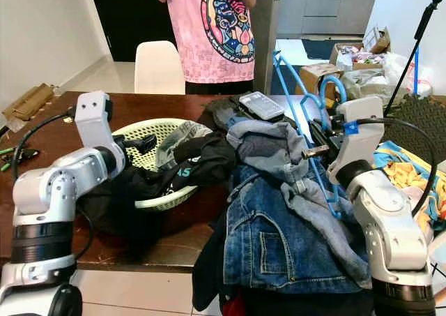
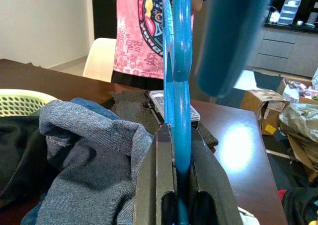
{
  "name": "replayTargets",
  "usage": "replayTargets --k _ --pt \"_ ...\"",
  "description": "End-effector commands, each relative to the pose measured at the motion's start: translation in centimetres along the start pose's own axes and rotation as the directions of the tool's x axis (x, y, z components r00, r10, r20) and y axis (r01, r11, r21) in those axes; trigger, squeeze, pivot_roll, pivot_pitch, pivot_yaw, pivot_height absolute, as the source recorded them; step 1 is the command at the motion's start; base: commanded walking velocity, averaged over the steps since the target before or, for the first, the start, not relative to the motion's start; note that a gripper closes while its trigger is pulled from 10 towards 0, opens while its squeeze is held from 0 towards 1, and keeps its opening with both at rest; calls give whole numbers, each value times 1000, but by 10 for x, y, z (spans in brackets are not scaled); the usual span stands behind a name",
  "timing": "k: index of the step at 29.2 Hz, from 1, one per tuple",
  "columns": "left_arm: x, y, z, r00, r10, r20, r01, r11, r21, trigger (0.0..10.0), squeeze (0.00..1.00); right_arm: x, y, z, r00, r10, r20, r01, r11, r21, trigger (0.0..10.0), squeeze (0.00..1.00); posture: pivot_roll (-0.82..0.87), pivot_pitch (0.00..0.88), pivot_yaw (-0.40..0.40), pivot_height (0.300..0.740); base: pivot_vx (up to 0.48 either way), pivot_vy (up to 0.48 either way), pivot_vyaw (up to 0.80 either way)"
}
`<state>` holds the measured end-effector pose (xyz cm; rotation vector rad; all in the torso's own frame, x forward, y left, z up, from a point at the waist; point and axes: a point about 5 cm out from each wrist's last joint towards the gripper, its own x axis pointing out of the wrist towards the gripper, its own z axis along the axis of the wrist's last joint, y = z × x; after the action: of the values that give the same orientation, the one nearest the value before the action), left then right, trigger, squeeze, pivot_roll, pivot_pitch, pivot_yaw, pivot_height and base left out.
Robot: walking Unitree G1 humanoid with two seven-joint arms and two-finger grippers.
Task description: Hang hanger
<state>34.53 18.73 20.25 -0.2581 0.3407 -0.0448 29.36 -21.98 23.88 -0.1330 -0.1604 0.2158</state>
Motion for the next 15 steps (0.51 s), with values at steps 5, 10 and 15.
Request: replayTargets --k 5,10,15 --pt "16 7 -25 993 3 -117 -11 998 -69 10000 0 1 2 1 1000 17 1 -17 1000 -9 10000 0 207 0 24 740 0 0 0" --pt "24 14 -30 989 34 -146 -40 998 -39 10000 0 1 3 1 1000 21 1 -21 1000 -10 10000 0 204 0 22 740 0 0 0" --pt "29 21 -34 985 62 -163 -59 998 26 10000 0 0 3 1 1000 19 0 -19 1000 -11 10000 0 199 0 26 740 0 0 0"
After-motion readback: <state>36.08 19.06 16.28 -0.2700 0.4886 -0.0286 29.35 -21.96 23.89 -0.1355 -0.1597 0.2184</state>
